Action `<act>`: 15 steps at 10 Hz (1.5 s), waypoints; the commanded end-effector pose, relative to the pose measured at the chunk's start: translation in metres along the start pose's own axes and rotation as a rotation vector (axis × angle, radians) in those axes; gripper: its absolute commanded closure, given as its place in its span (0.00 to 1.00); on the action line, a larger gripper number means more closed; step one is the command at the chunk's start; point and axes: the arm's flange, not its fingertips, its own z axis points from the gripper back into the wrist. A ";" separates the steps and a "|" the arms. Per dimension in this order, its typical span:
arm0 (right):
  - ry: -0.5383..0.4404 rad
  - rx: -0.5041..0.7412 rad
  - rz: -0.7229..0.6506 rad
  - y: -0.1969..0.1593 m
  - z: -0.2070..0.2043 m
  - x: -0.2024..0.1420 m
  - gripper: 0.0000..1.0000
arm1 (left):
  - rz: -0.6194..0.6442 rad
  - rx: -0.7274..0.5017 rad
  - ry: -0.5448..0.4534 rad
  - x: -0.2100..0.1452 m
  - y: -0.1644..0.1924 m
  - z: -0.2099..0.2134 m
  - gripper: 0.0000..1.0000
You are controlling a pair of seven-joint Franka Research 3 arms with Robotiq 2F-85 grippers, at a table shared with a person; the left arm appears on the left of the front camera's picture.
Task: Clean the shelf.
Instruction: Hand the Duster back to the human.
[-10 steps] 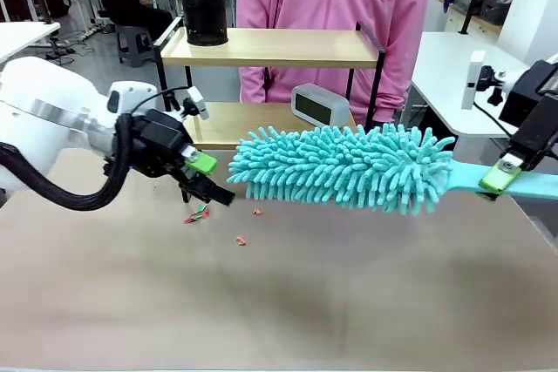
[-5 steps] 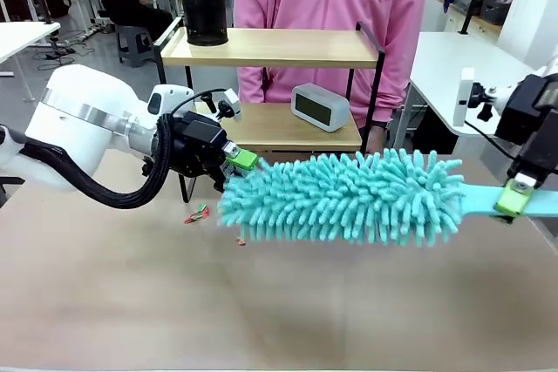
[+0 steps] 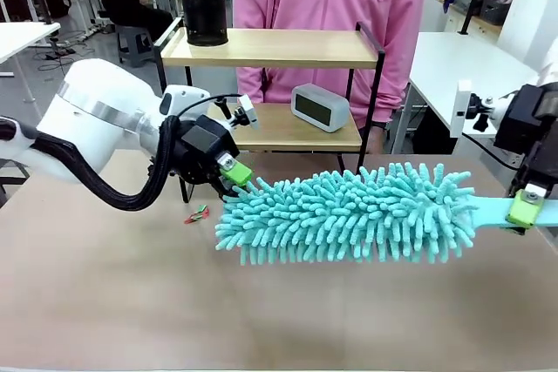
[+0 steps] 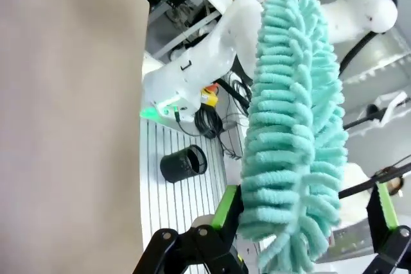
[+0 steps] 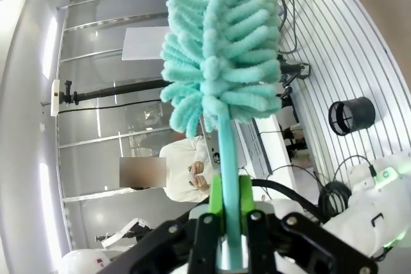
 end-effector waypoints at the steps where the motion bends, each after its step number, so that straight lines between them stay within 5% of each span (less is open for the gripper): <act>1: 0.027 0.004 0.034 0.003 0.009 -0.003 1.00 | 0.005 -0.001 0.060 0.016 0.002 -0.020 0.00; 7: -0.011 0.012 0.041 -0.001 0.014 -0.012 1.00 | 0.006 -0.004 0.179 0.009 0.002 -0.056 0.00; 10: -0.006 0.008 0.038 -0.001 0.012 -0.011 1.00 | -0.016 -0.015 0.214 0.008 -0.003 -0.061 0.85; 11: -0.005 0.009 0.036 -0.002 0.012 -0.011 1.00 | -0.015 -0.022 0.221 0.008 -0.004 -0.061 1.00; 15: -0.018 0.010 0.029 -0.003 0.012 -0.010 1.00 | -0.014 -0.020 0.226 0.008 -0.004 -0.061 1.00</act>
